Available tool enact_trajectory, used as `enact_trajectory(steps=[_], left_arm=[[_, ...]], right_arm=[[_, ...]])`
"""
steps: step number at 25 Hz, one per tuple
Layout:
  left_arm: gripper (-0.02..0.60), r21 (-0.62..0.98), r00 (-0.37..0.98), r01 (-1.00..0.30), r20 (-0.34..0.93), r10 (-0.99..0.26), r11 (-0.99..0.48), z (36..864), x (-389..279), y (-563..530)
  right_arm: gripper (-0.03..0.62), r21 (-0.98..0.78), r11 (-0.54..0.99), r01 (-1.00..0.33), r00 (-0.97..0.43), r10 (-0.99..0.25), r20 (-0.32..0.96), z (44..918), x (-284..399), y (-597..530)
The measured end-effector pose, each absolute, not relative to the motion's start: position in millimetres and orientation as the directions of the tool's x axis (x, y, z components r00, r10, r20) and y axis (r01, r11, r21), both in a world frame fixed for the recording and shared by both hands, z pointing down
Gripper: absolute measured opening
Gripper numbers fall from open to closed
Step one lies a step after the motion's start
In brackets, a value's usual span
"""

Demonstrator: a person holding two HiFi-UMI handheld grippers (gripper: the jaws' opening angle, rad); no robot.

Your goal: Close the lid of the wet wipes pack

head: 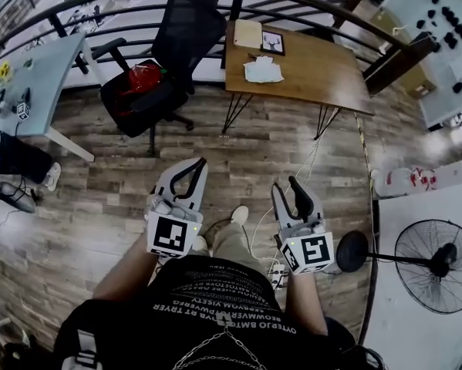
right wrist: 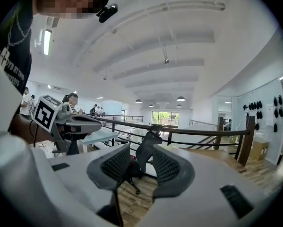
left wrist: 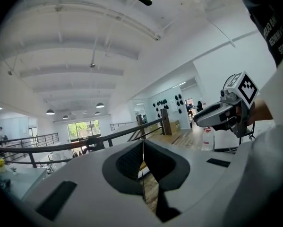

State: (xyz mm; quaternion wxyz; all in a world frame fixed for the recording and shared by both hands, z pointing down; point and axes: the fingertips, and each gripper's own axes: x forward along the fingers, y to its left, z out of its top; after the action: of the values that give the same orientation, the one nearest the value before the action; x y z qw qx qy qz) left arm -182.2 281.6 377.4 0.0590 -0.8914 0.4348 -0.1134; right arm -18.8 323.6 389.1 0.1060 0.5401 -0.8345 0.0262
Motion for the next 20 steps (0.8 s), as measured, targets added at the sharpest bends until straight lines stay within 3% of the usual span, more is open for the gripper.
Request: enact_trajectory(steps=[20], left_arm=[[0.029,-0.201,0.578,-0.769,0.187,-0.794,-0.607,392.4,-121.1,176.0]], right_arm=[[0.14,0.026,0.467,-0.884,-0.448,-0.861,0.242,408.1,27.8,217.3]])
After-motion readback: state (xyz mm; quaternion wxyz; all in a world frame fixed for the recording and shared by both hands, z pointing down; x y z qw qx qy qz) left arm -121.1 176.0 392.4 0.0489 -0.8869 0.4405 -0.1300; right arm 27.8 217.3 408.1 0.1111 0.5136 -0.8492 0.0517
